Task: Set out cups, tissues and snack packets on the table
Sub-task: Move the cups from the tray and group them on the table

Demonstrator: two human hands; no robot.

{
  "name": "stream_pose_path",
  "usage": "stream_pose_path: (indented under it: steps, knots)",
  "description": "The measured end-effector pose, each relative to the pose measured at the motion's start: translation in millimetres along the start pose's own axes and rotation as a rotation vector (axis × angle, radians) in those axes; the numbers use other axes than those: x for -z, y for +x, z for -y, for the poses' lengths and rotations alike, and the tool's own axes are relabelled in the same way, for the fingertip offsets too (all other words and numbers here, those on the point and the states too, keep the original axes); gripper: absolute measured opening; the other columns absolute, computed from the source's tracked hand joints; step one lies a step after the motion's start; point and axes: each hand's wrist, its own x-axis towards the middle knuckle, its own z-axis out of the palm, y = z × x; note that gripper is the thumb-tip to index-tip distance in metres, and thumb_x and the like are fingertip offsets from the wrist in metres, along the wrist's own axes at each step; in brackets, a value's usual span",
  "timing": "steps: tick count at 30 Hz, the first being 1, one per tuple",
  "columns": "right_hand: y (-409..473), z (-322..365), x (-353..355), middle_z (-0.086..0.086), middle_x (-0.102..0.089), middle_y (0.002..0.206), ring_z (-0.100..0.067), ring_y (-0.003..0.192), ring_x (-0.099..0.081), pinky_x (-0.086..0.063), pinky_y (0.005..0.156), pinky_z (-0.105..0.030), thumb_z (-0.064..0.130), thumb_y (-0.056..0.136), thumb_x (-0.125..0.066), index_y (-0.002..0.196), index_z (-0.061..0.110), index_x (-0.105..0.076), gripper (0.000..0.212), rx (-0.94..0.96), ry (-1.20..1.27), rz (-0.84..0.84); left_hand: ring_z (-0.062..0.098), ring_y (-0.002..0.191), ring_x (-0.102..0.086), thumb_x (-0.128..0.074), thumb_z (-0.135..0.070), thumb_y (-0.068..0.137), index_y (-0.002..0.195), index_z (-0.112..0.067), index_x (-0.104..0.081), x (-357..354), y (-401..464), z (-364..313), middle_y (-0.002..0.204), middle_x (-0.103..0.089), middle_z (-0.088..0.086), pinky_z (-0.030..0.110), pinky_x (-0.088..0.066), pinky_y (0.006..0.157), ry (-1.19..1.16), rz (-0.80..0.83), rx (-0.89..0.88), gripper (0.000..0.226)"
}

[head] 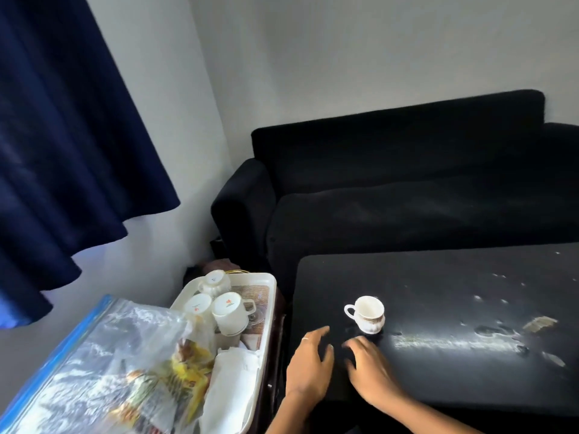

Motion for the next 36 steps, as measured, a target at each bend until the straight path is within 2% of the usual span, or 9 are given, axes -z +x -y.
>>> stream_pose_path:
  steps: [3,6,10,14,17,20,24,29,36]
  knots:
    - [14.8,34.3,9.5,0.006,-0.053,0.126,-0.011,0.120,-0.048,-0.035,0.100,-0.021,0.021,0.092,-0.049,0.124,0.020,-0.053,0.032,0.077,0.046,-0.013,0.000,0.121,-0.048,-0.046,-0.026,0.094,0.131,-0.034,-0.050,28.1,2.3,2.8,0.132,-0.052,-0.018,0.017,-0.038,0.096,0.058,-0.227,-0.055,0.038]
    - [29.7,70.4,17.7,0.006,-0.053,0.125,-0.012,0.119,-0.049,-0.036,0.100,-0.022,0.021,0.093,-0.048,0.123,0.019,-0.054,0.031,0.140,0.105,-0.025,0.008,0.118,-0.047,-0.047,-0.024,0.092,0.131,-0.031,-0.050,51.0,4.0,15.1,0.132,-0.052,-0.014,0.023,-0.040,0.096,0.131,-0.433,-0.011,0.039]
    - [48.1,112.2,22.6,0.006,-0.052,0.126,-0.011,0.119,-0.047,-0.038,0.100,-0.023,0.022,0.094,-0.046,0.124,0.019,-0.053,0.031,0.215,0.155,-0.010,0.019,0.124,-0.045,-0.052,-0.023,0.089,0.135,-0.019,-0.048,75.5,11.6,35.8,0.140,-0.049,-0.002,0.031,-0.033,0.106,0.240,-0.568,0.009,0.046]
    - [67.0,146.9,20.7,0.004,-0.051,0.128,-0.013,0.119,-0.047,-0.039,0.101,-0.027,0.022,0.096,-0.042,0.125,0.018,-0.052,0.031,0.348,0.084,0.035,0.015,0.147,-0.010,-0.030,-0.041,0.098,0.150,-0.020,-0.017,95.9,30.6,54.7,0.159,-0.017,-0.002,0.034,0.001,0.119,0.438,-0.472,0.101,0.057]
    - [86.7,169.6,18.3,0.001,-0.049,0.132,-0.016,0.122,-0.043,-0.035,0.104,-0.030,0.020,0.096,-0.037,0.130,0.016,-0.049,0.036,0.463,-0.006,0.065,0.016,0.148,0.003,-0.018,-0.044,0.100,0.152,-0.019,-0.001,107.9,46.7,65.5,0.161,-0.002,-0.001,0.037,0.010,0.118,0.542,-0.411,0.153,0.060]
    - [111.4,187.8,13.3,-0.002,-0.048,0.134,-0.019,0.124,-0.042,-0.032,0.107,-0.033,0.019,0.095,-0.037,0.130,0.015,-0.048,0.037,0.518,-0.057,0.075,0.018,0.148,0.008,-0.014,-0.043,0.100,0.151,-0.016,0.005,119.6,63.4,75.3,0.161,0.004,0.002,0.039,0.011,0.117,0.591,-0.375,0.207,0.061]
    - [145.2,207.6,2.2,-0.005,-0.046,0.135,-0.024,0.122,-0.043,-0.034,0.102,-0.035,0.019,0.095,-0.039,0.131,0.013,-0.046,0.038,0.481,-0.066,0.091,0.021,0.149,-0.001,-0.018,-0.041,0.100,0.152,-0.013,0.000,139.2,90.5,83.8,0.161,-0.004,0.005,0.039,0.003,0.120,0.554,-0.359,0.246,0.062]
    - [179.7,221.5,-20.2,-0.011,-0.044,0.136,-0.030,0.124,-0.044,-0.039,0.101,-0.041,0.022,0.096,-0.038,0.133,0.009,-0.041,0.040,0.221,0.053,0.228,0.027,0.142,-0.025,-0.044,-0.052,0.087,0.148,-0.006,-0.011,159.8,120.9,87.4,0.153,-0.030,0.011,0.046,-0.003,0.118,0.535,-0.281,0.384,0.083]
    - [202.9,232.4,-41.7,-0.016,-0.050,0.136,-0.031,0.121,-0.051,-0.043,0.100,-0.038,0.020,0.097,-0.034,0.139,0.010,-0.036,0.044,-0.037,0.307,0.467,0.028,0.135,-0.039,-0.039,-0.053,0.092,0.147,-0.011,-0.018,174.7,149.2,102.0,0.143,-0.044,0.011,0.052,0.000,0.116,0.428,-0.213,0.539,0.073]
